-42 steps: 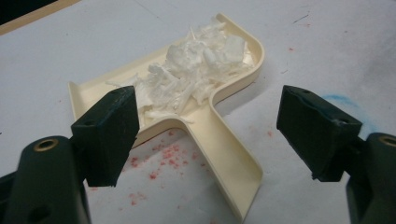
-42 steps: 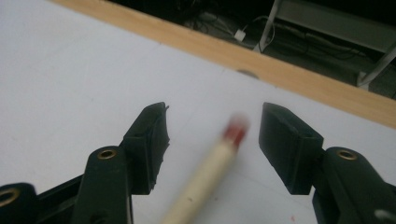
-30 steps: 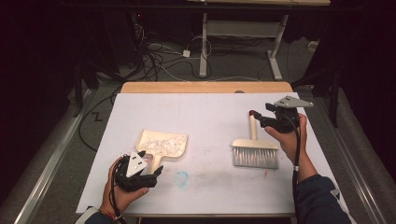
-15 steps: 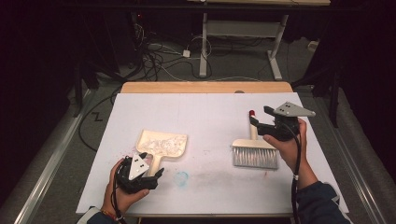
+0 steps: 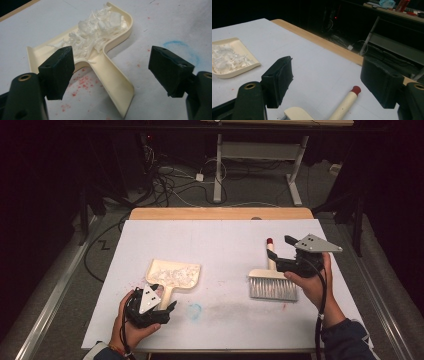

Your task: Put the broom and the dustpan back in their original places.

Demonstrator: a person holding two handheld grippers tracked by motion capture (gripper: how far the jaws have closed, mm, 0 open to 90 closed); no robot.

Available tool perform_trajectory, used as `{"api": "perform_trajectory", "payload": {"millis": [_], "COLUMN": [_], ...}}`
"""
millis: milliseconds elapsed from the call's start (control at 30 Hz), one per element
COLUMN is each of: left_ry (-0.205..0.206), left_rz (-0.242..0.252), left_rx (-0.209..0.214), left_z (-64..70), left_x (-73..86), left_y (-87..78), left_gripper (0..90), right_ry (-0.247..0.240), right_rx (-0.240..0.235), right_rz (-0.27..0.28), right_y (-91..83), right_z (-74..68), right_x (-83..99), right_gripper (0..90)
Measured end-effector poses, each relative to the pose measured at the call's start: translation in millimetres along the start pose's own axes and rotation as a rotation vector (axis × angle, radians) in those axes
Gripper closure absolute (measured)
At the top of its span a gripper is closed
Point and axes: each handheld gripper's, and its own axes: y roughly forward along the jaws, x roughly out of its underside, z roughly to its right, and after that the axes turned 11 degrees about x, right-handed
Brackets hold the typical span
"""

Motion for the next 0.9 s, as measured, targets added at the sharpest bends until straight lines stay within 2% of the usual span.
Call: {"api": "perform_trajectory", "payload": {"millis": [500, 533, 600, 667, 800, 833, 900], "left_ry": [0.005, 0.005, 0.007, 0.001, 0.011, 0.025, 0.015], "left_rz": [-0.002, -0.002, -0.005, -0.009, -0.009, -0.005, -0.004], "left_rx": [0.008, 0.008, 0.002, 0.002, 0.004, -0.002, -0.006], "left_z": [0.0, 0.0, 0.1, -0.3, 0.7, 0.4, 1.5], "left_x": [0.2, 0.2, 0.4, 0.6, 0.0, -0.5, -0.4], "left_y": [0.9, 0.7, 0.6, 1.1, 0.8, 0.9, 0.6], "left_gripper": [20.6, 20.6, 20.6, 20.6, 20.6, 20.6, 20.7], "right_ry": [-0.051, -0.046, -0.018, -0.047, -0.057, -0.063, -0.067], "right_rx": [0.01, 0.012, -0.017, -0.007, -0.001, 0.003, 0.005], "right_rz": [0.019, 0.011, -0.012, -0.013, -0.006, -0.005, 0.0], "right_y": [-11.3, -11.6, -14.0, -16.8, -21.9, -23.3, -26.4], "right_z": [-8.1, -8.7, -10.1, -13.2, -15.3, -16.2, -16.9], "right_x": [-2.9, -3.3, -5.1, -5.8, -6.3, -6.5, -6.7], "right_gripper": [25.5, 26.0, 26.0, 25.9, 24.8, 24.4, 23.9]}}
